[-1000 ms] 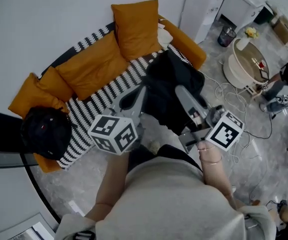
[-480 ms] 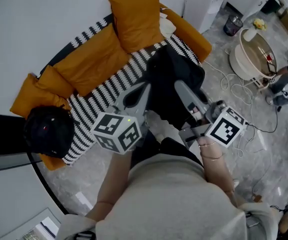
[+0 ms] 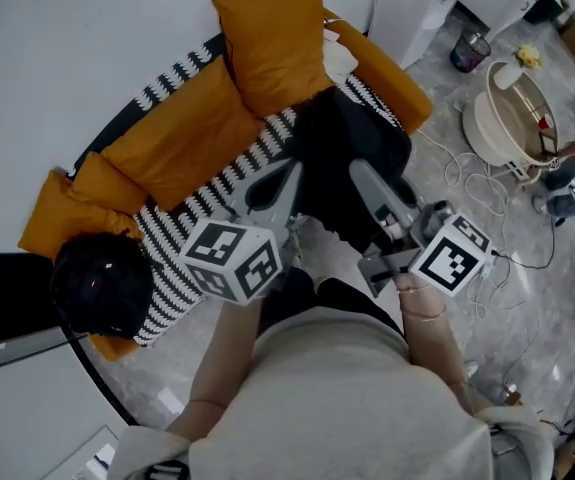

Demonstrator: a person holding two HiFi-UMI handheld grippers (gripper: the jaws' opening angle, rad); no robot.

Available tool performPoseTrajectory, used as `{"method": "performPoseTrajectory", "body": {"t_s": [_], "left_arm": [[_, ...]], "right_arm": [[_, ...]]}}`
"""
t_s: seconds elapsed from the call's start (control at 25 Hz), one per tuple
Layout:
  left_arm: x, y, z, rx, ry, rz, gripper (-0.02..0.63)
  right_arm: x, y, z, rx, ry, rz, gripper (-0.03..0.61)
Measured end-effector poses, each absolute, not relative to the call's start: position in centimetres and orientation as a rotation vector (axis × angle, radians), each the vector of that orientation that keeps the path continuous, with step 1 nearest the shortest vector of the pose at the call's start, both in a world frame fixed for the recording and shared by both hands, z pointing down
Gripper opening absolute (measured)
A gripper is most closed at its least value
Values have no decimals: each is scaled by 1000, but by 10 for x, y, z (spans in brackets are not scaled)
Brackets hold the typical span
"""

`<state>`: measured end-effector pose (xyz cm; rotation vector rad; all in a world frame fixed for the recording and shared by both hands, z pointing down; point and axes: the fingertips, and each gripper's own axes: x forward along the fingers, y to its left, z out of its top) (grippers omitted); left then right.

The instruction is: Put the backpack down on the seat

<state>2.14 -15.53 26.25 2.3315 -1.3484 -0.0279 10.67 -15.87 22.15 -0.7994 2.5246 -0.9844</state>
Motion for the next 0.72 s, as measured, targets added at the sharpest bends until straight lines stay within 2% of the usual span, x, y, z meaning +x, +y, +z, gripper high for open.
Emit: {"method": "performPoseTrajectory", "body": {"t_s": [0.72], "left_arm": [[-78,-294,294,2330,-1190,46,8]], "right_arm": [[21,-321,240,-985,2479,-981,91]]}}
